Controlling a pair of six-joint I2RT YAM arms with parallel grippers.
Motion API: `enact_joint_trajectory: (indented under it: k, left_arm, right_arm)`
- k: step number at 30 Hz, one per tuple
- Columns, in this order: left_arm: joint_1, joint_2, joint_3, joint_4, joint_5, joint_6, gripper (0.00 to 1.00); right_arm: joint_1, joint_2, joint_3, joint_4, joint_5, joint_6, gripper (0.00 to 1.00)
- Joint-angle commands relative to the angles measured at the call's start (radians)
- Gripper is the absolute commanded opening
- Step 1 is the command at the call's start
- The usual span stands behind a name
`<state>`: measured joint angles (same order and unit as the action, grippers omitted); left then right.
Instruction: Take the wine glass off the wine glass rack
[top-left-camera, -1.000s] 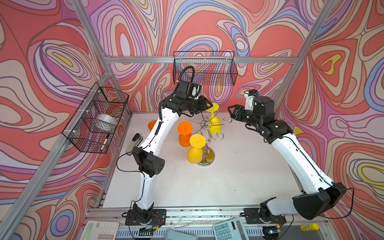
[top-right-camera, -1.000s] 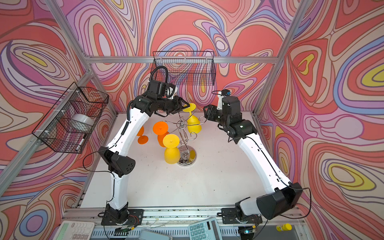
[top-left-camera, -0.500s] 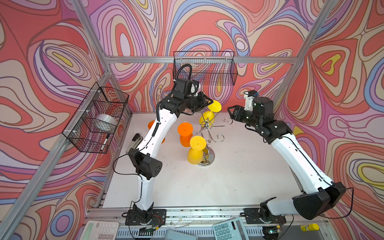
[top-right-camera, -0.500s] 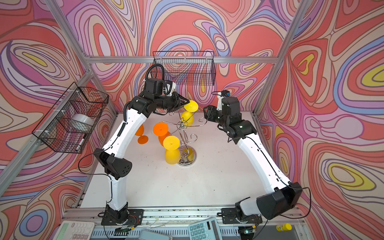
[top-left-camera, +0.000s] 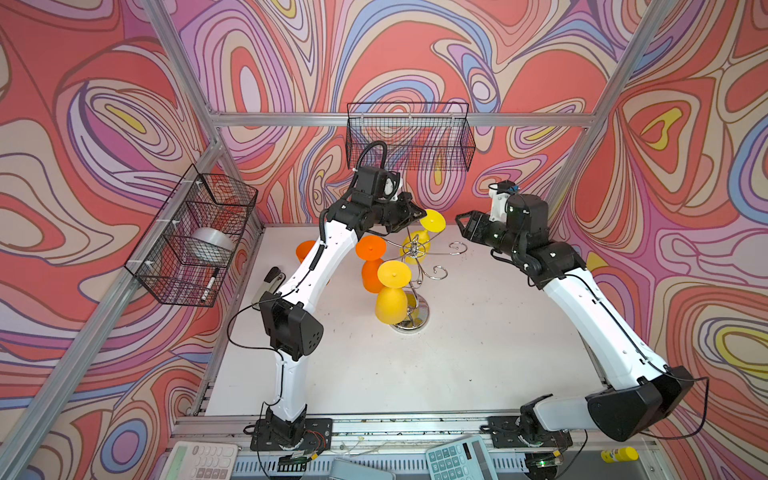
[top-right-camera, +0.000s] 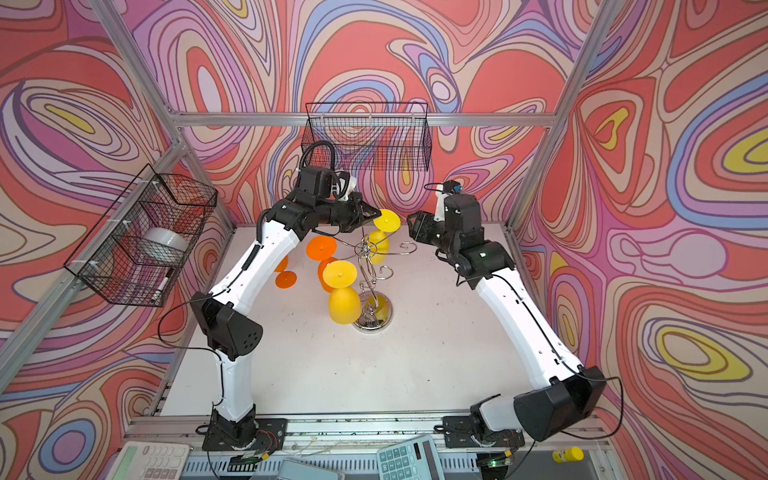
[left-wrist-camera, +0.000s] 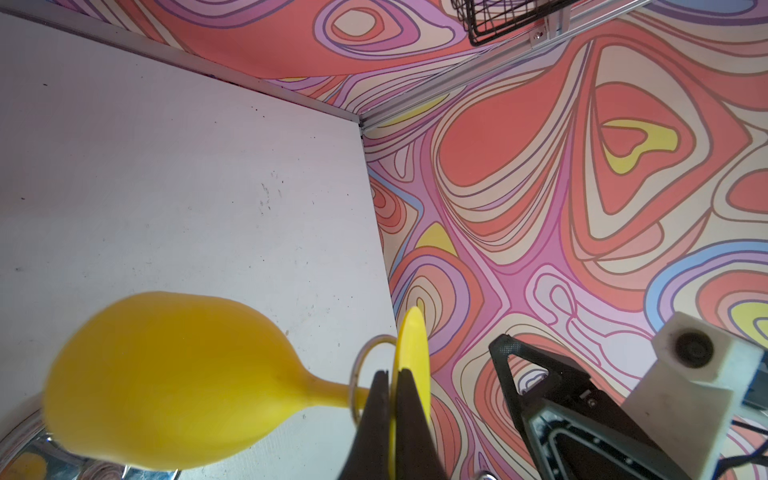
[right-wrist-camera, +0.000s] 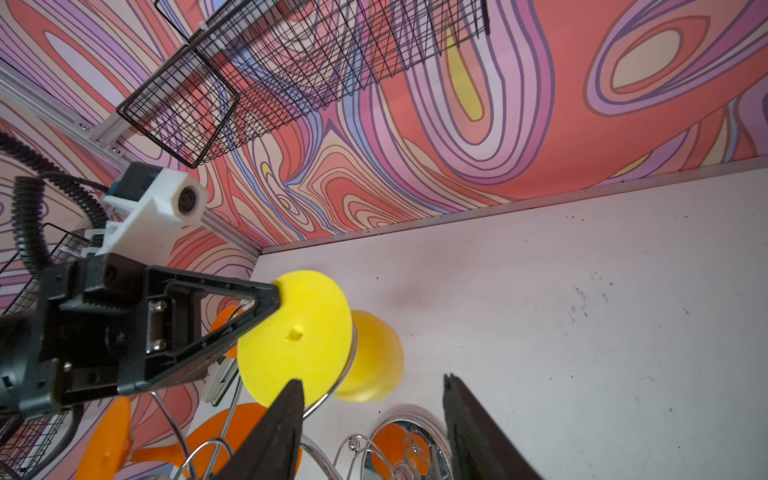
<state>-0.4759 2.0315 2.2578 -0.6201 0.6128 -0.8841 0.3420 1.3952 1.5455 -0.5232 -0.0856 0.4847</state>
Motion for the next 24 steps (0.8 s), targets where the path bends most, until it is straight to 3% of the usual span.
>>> enact_joint_trajectory:
  k: [1, 24]
  left_arm:
    - [0.01, -0.07, -0.016, 0.089, 0.023, -0.043, 0.0]
    - [0.036, -0.138, -0.202, 0.314, 0.121, -0.179, 0.0]
  right_arm:
    - [0.004, -0.022, -0.012, 0.009, 0.017, 0.001, 0.57]
    - [0.004, -0.025, -0.009, 0.003, 0.022, 0.008, 0.57]
